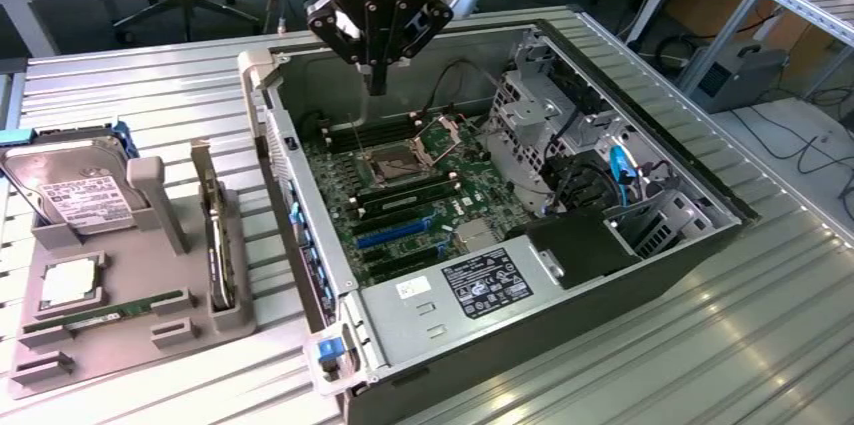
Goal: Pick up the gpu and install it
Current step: 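Reach for the gpu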
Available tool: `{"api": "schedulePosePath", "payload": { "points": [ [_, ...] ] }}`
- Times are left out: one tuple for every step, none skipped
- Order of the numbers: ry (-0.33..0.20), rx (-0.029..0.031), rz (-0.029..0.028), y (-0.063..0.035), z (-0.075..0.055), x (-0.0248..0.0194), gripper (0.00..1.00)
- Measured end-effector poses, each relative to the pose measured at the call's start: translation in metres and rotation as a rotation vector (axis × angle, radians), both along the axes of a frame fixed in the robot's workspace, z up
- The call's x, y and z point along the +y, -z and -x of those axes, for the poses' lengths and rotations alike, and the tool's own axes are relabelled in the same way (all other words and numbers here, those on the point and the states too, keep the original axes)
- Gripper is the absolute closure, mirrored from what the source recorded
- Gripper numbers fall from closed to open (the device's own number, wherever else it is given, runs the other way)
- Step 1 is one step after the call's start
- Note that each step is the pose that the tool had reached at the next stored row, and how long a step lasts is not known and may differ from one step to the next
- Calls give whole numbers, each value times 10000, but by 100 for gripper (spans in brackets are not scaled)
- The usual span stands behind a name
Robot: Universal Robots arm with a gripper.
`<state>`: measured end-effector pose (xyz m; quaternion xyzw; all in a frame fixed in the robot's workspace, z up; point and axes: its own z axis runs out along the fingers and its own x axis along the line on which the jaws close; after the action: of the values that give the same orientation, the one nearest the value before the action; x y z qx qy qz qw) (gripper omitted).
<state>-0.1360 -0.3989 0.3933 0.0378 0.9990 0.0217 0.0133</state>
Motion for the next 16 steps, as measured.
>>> {"api": "schedulePosePath", "payload": {
  "points": [
    [1,0,0,0,7,0,89],
    [1,0,-1,0,14,0,89],
    [0,0,0,0,25,0,89],
    [0,0,0,0,34,0,89],
    [0,0,1,0,41,0,89],
    [1,0,0,0,47,0,89],
    [1,0,0,0,55,0,89],
    [1,0,1,0,63,0,89],
    [0,0,0,0,76,0,89],
    [0,0,0,0,87,0,89],
    [0,0,0,0,95,0,89],
    [0,0,0,0,100,0,89],
    [0,0,0,0,106,0,89],
    [0,0,0,0,112,0,89],
    [0,0,0,0,117,0,89],
    [1,0,0,0,123,0,89]
  ]
}}
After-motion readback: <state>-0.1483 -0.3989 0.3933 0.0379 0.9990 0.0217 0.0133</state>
